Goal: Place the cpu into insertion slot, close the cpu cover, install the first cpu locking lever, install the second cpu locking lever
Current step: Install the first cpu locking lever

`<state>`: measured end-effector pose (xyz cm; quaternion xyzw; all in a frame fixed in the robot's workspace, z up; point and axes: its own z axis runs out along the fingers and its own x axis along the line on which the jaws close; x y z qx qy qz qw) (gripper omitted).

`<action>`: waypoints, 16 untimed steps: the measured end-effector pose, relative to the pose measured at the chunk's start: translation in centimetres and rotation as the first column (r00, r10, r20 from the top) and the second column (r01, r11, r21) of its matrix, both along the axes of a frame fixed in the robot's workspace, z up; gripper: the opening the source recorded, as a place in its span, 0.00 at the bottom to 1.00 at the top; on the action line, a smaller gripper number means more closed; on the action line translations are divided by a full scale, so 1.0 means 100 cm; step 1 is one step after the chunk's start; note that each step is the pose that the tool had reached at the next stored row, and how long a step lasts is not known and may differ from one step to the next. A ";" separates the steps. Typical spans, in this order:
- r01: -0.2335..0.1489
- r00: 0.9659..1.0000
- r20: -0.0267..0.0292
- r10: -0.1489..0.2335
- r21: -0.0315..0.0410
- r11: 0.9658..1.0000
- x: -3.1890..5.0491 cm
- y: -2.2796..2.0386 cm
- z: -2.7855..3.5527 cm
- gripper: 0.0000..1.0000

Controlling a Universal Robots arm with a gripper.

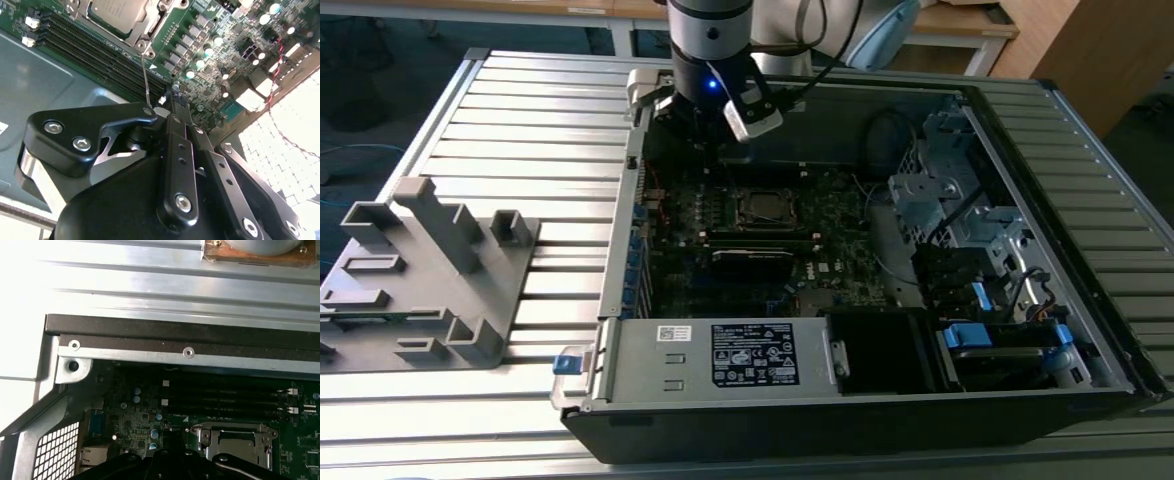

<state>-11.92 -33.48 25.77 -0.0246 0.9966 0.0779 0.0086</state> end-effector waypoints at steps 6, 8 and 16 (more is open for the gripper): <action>0.000 1.000 0.000 0.000 0.039 0.999 -0.0002 0.0001 0.0000 0.10; 0.000 1.000 0.000 0.000 0.041 0.999 -0.0001 0.0001 -0.0003 0.10; 0.000 1.000 0.000 0.000 0.060 0.998 -0.0002 0.0000 -0.0014 0.10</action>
